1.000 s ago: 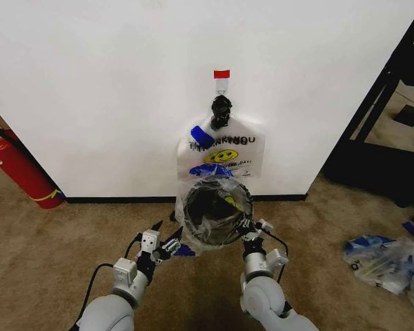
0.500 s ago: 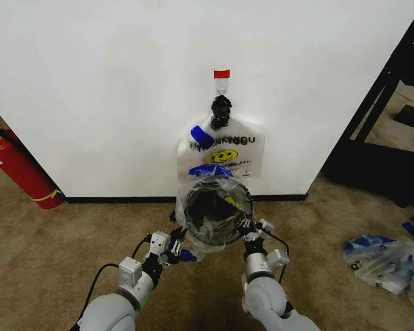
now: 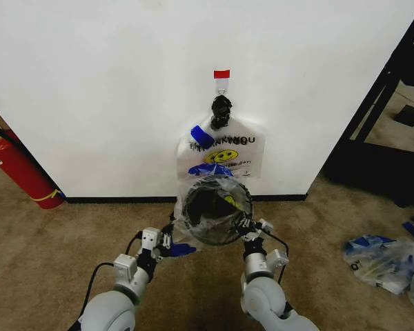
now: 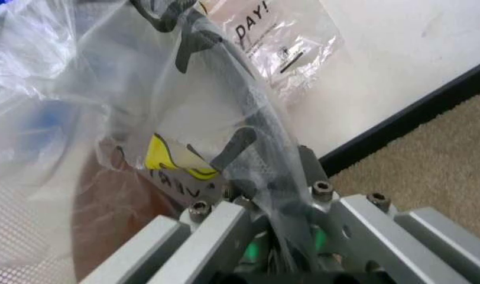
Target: Pick up the garbage bag from the wall and place it over the trash bin.
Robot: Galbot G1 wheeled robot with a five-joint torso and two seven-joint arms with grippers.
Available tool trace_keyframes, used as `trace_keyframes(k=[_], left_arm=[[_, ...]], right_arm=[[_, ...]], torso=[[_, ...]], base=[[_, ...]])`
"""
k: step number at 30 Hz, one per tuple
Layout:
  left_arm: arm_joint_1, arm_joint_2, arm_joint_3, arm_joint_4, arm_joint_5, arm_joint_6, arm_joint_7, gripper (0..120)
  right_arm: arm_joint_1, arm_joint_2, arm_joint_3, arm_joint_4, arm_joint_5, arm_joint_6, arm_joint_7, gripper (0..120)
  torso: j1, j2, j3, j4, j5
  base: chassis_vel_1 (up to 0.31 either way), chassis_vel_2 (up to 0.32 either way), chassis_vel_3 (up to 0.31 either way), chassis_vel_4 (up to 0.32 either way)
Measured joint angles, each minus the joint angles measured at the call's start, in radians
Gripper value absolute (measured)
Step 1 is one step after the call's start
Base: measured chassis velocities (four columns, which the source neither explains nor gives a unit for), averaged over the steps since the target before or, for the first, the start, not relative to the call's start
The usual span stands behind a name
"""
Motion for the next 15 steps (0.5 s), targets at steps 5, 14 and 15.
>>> trace_keyframes(k=[5,14,15], left_arm=[[-0.001,-0.019,0.009,0.027,0.015,0.010,-0.005,0],[-0.013,-0.052,0.036,0.055,0.048,-0.002,0.043,0],[-0.013,-0.052,0.036,0.055,0.048,-0.002,0.043,0]], right_arm=[[-0.020,-0.005,-0.006,0.049,0.046,-0.022,0.010,0],[-0.049,-0.006,-0.013,0.119,0.103,-0.037,0.011,0],[-0.049,-0.006,-0.013,0.119,0.103,-0.037,0.011,0]], torso=[[0.000,0.000,0.000,0.0000,0.0001],[0.000,0.000,0.000,0.0000,0.0000],[0.000,0.000,0.000,0.0000,0.0000]], base=[[0.000,0.000,0.000,0.000],[0.000,0.000,0.000,0.000],[0.000,0.000,0.000,0.000]])
